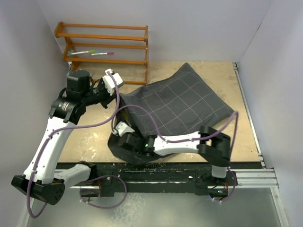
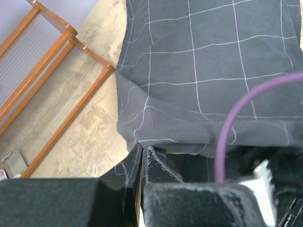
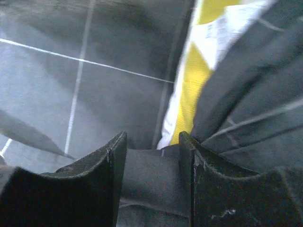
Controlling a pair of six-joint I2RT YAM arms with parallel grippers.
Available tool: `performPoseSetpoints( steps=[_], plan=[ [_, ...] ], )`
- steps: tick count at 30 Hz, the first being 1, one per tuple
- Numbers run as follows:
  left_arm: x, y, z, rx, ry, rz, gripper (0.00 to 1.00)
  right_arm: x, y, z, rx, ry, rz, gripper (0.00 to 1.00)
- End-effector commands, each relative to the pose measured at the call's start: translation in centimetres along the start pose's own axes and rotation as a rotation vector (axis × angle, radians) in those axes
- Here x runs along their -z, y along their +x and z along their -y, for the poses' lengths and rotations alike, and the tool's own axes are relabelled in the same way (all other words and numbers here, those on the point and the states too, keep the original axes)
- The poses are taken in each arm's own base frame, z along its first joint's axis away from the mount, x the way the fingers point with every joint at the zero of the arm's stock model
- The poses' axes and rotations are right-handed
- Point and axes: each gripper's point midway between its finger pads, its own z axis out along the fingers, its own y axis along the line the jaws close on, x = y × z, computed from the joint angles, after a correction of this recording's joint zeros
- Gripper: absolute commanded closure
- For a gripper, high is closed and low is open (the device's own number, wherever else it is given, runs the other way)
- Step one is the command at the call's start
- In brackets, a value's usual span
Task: Remove the pillowcase from the pillow
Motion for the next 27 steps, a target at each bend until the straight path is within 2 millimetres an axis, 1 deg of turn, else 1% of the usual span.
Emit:
performPoseSetpoints(
  steps=[1,4,5,8,10,11,15,17,20,23,27],
  plan=[
    [0.8,-2.6,-1.0,-0.048,-0.049,0.082,1.00,4.4,-0.2,5.3,-0.143,0.104,0.051,0.49],
    [0.5,-2.5,-1.0,-0.039,-0.048,0.084,1.00,5.8,1.2,7.5,-0.170,0.150,0.049,0.47],
    [0.4,-2.4,-1.0,-0.037,-0.048,0.085,1.00,6.2,1.7,8.3,-0.175,0.171,0.043,0.44],
    [0.0,-1.9,-1.0,-0.036,-0.046,0.079,1.00,6.8,2.3,10.0,-0.190,0.200,0.039,0.29],
    [-0.2,-1.8,-1.0,-0.030,-0.041,0.074,1.00,6.8,2.5,10.4,-0.181,0.196,0.035,0.22],
    [-0.2,-1.8,-1.0,-0.028,-0.040,0.075,1.00,6.7,2.6,10.3,-0.169,0.183,0.028,0.19],
    [-0.1,-2.0,-0.8,-0.024,-0.035,0.082,1.00,5.3,3.2,9.3,-0.113,0.161,-0.007,0.08],
    [0.1,-2.3,-0.7,-0.023,-0.033,0.093,1.00,4.3,3.5,9.0,-0.088,0.175,-0.026,0.05],
    [0.4,-2.7,-0.5,-0.017,-0.029,0.104,1.00,2.7,3.5,9.0,-0.020,0.234,-0.057,0.01],
    [0.7,-3.2,-0.3,-0.008,-0.018,0.116,1.00,1.0,3.7,9.1,0.058,0.310,-0.108,0.00],
    [1.4,-4.3,-0.1,-0.007,-0.009,0.137,1.00,-0.2,3.5,9.4,0.154,0.389,-0.148,0.00]
  ],
)
